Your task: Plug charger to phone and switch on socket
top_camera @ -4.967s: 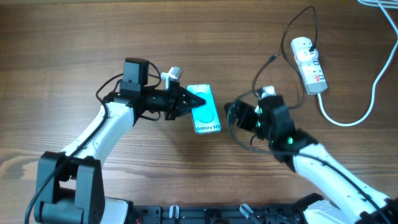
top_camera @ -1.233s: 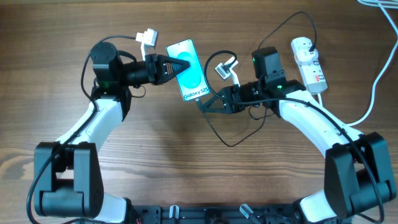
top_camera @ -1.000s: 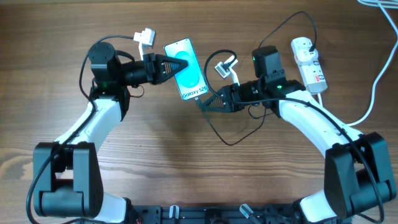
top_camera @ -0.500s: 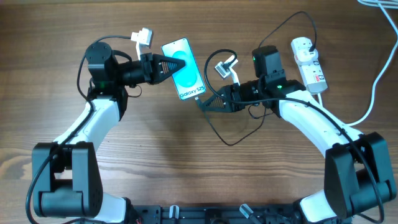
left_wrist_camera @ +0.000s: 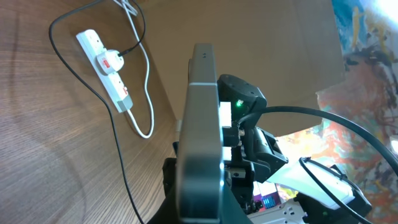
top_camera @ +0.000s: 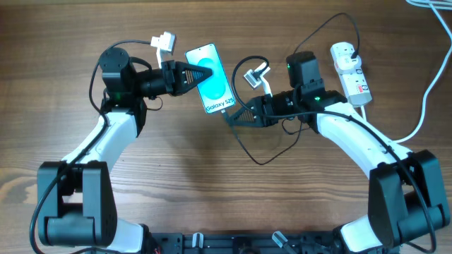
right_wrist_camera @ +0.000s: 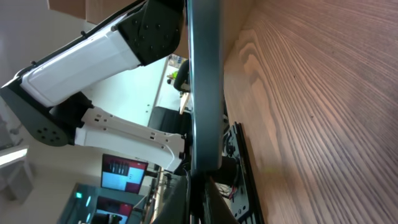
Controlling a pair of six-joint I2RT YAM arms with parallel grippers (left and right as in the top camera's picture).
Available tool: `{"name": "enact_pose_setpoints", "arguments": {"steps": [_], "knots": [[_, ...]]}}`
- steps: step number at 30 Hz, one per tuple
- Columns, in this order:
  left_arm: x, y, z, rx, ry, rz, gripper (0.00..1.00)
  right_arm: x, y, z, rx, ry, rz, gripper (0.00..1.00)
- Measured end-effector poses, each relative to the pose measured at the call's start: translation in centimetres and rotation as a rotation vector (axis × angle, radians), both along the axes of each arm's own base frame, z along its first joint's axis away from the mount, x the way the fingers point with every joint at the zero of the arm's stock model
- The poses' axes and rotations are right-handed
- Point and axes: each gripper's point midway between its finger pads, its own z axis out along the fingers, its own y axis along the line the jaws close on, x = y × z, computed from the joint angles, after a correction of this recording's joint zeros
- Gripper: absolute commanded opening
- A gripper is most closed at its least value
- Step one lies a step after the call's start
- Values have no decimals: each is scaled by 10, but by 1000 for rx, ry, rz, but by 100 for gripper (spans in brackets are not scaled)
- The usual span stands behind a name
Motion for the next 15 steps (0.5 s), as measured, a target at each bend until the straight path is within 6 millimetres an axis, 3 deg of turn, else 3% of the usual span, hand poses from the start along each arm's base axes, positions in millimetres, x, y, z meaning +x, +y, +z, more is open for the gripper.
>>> {"name": "enact_pose_setpoints", "arguments": {"steps": [15], "knots": [[3, -5, 1, 3, -8, 19, 4, 2, 1, 2, 9, -23, -1, 5]]}}
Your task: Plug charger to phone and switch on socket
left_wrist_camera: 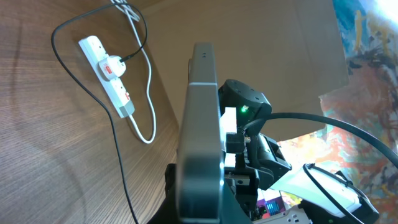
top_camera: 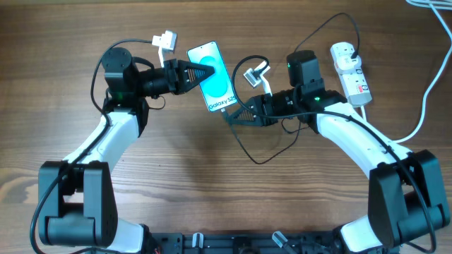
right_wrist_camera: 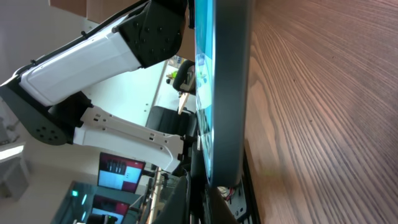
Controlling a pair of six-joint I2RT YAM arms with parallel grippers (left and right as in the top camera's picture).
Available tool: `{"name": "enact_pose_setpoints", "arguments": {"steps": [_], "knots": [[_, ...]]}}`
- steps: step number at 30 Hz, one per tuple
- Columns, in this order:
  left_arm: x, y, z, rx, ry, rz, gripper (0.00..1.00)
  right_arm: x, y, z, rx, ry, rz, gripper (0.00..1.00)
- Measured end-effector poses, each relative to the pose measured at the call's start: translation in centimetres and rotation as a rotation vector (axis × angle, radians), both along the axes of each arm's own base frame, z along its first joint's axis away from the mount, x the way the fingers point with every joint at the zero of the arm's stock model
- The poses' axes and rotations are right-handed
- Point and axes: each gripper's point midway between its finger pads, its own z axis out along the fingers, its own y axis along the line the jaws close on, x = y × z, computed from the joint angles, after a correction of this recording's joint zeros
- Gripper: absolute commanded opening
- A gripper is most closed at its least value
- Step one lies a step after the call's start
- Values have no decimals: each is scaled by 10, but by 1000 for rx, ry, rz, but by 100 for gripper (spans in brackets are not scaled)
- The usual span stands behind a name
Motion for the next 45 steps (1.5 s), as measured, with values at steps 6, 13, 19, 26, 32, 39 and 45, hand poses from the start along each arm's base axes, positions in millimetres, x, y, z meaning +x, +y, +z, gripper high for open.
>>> {"name": "enact_pose_setpoints", "arguments": {"steps": [6, 13, 19, 26, 32, 39, 45], "knots": [[-2, 8, 1, -3, 0, -12, 4, 0, 0, -1, -7, 11, -3, 4], [-2, 11, 1, -4, 1, -17, 4, 0, 0, -2, -11, 17, -6, 4], [-2, 11, 1, -5, 8, -16, 4, 0, 0, -2, -16, 37, -8, 4], [-2, 10, 1, -5, 8, -14, 4, 0, 0, -2, -17, 41, -9, 5], [-2, 4, 0, -3, 8, -12, 4, 0, 0, -1, -15, 37, -8, 4], [-1, 5, 1, -4, 14, -8, 4, 4, 1, 2, -2, -3, -12, 4], [-1, 6, 3, -5, 9, -12, 4, 6, 2, 3, -6, 12, -20, 24]]}}
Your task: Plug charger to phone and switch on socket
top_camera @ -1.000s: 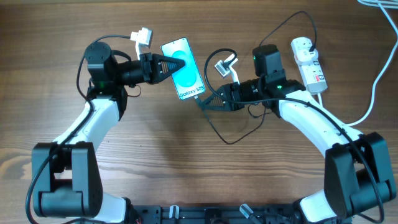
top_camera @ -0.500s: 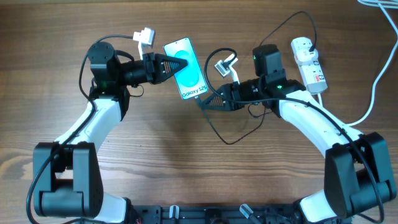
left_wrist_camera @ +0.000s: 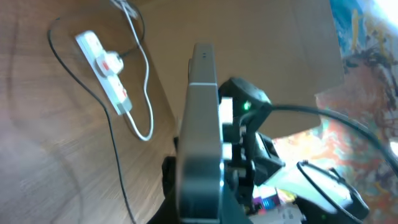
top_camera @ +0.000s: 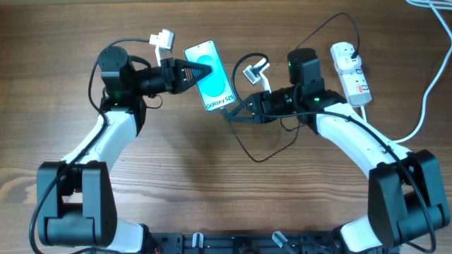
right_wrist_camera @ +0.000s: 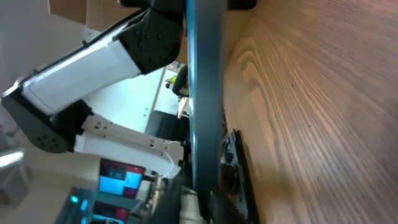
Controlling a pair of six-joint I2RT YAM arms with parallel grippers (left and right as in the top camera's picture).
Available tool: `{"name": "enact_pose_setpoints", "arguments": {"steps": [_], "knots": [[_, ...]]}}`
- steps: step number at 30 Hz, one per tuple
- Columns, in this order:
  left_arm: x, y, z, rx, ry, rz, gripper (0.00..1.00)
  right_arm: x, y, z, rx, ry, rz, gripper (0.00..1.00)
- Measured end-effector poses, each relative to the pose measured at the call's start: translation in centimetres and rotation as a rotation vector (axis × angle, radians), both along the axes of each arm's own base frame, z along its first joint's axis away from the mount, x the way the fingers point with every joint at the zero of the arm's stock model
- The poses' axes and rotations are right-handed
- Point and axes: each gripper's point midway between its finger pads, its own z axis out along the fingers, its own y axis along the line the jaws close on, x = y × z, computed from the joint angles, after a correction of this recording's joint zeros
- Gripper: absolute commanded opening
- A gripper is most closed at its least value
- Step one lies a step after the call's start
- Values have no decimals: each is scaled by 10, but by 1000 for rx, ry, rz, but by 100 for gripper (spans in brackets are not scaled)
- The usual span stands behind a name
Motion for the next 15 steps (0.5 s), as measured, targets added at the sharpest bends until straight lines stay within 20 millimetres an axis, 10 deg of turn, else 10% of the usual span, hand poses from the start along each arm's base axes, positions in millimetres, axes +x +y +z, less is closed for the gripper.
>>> {"name": "enact_pose_setpoints", "arguments": {"steps": [15], "knots": [[8, 22, -1, -1, 4, 48, 4, -4, 4, -6, -33, 35, -5, 50]]}}
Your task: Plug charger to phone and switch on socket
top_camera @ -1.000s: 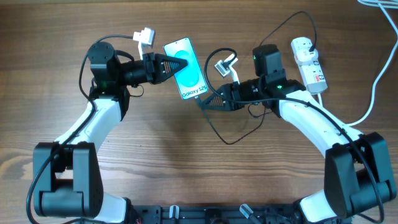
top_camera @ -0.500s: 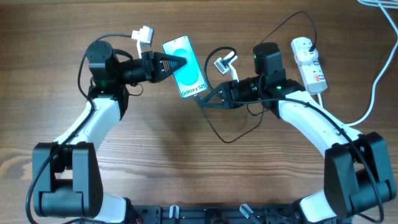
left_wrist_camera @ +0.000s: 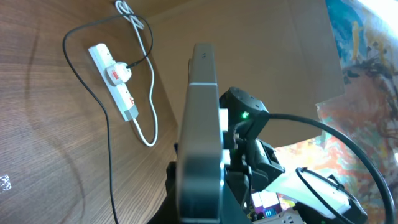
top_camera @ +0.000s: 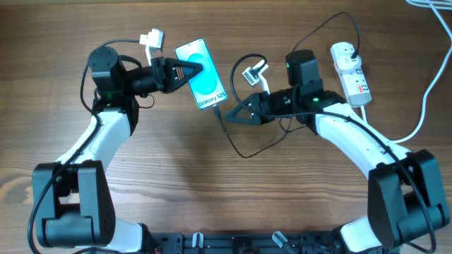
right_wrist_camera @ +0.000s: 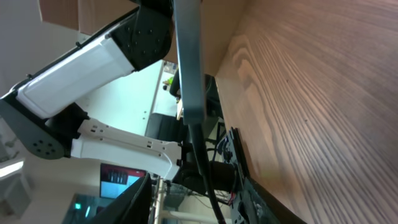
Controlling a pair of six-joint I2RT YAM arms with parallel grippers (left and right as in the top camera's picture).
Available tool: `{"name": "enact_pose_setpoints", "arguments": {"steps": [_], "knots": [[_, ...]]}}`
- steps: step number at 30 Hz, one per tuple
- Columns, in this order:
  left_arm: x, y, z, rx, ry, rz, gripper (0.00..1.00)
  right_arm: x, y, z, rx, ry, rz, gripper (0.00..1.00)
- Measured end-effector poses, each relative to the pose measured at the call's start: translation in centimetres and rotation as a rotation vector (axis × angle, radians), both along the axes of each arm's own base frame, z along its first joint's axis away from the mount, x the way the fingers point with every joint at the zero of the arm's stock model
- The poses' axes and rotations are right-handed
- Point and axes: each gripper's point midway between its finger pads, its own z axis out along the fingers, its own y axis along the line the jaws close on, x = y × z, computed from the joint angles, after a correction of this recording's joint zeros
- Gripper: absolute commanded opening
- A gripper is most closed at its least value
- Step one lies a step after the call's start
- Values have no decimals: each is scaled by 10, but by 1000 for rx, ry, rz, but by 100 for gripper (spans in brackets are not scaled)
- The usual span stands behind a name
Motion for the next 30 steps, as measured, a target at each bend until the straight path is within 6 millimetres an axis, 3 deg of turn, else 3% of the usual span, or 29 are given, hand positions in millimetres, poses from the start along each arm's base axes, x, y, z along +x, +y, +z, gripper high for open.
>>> {"name": "enact_pose_setpoints", "arguments": {"steps": [2, 4, 9, 11, 30], "knots": [[0, 0, 0, 0, 0, 0, 4, -5, 8, -2, -14, -5, 10, 46], [0, 0, 0, 0, 0, 0, 4, -8, 14, -5, -30, -12, 15, 34], [-4, -8, -3, 2, 19, -23, 4, -6, 15, -7, -41, -16, 1, 16], [-6, -11, -6, 4, 29, -34, 4, -6, 15, -7, -42, -15, 1, 4], [-14, -15, -1, 8, -24, -93, 4, -9, 20, 3, 11, -59, 34, 5]]}}
